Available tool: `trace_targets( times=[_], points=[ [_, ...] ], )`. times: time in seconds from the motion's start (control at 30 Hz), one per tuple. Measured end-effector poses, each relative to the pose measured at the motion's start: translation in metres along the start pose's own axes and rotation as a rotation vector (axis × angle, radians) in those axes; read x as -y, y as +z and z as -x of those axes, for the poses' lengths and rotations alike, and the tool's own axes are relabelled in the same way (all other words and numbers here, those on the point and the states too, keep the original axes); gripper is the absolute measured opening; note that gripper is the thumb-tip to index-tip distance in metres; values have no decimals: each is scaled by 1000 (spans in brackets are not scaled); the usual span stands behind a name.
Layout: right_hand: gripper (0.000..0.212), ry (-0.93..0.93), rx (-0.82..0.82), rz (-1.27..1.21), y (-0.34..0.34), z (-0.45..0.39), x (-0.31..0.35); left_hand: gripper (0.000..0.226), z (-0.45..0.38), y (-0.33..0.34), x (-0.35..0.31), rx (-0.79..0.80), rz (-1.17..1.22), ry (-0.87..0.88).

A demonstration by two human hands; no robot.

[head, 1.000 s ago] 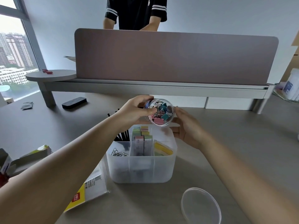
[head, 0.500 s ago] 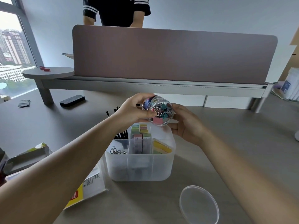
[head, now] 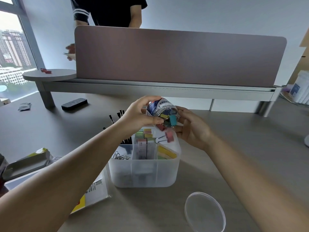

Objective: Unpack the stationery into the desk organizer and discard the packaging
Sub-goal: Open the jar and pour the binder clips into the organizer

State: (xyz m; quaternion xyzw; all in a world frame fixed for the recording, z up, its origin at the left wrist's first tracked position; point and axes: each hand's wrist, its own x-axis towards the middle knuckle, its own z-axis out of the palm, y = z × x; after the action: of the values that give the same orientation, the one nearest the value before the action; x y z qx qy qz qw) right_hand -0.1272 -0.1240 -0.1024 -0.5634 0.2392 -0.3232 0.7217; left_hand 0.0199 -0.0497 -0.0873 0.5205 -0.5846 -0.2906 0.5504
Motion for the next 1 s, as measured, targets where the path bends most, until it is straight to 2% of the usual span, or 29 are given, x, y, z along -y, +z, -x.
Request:
trace_targets(
  times=[0.7, 0.87, 1.0],
  points=[
    [20, 3, -23, 77, 4, -1, 2, 59, 1, -4, 2, -27, -50, 4],
    [26, -17, -39, 67, 3, 0, 3, 72, 1, -6, 4, -39, -154, 15],
    [21, -26, -53, 71, 1, 0, 1, 68, 1, -5, 4, -48, -200, 12]
  ],
)
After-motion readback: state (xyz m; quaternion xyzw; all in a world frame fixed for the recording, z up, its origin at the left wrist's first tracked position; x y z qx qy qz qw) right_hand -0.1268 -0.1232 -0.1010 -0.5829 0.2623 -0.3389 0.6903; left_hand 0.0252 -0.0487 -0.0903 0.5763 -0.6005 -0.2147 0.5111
